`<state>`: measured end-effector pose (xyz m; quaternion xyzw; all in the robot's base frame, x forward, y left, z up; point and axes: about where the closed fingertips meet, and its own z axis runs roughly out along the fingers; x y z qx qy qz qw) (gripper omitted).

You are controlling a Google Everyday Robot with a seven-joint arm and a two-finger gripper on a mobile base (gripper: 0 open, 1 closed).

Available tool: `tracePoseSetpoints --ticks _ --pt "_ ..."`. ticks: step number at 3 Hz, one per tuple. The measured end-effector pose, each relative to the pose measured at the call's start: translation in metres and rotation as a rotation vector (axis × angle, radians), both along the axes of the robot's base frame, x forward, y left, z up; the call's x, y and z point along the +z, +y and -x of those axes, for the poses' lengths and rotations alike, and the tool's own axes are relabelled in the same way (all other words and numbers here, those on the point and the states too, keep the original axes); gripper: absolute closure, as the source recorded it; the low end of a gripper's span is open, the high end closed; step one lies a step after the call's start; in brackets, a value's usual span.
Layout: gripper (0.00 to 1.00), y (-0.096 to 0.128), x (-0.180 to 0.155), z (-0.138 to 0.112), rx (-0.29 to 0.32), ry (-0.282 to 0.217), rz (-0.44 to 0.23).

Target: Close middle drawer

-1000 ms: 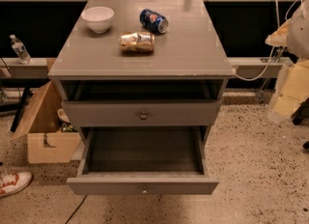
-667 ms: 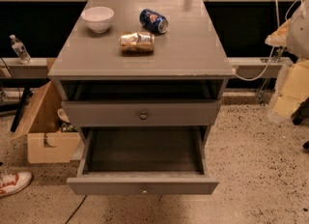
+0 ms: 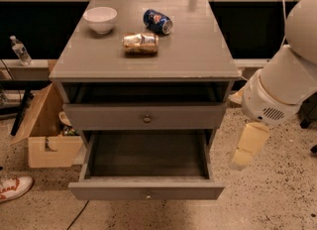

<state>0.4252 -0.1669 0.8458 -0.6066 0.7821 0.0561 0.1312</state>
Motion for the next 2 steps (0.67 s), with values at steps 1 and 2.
tracePoseSetpoints --ticks 1,2 --pt "0.00 0.001 -0.006 0.001 0.003 0.003 -0.010" --pt "0.00 0.001 -0.053 0.001 -0.002 0.028 -0.040"
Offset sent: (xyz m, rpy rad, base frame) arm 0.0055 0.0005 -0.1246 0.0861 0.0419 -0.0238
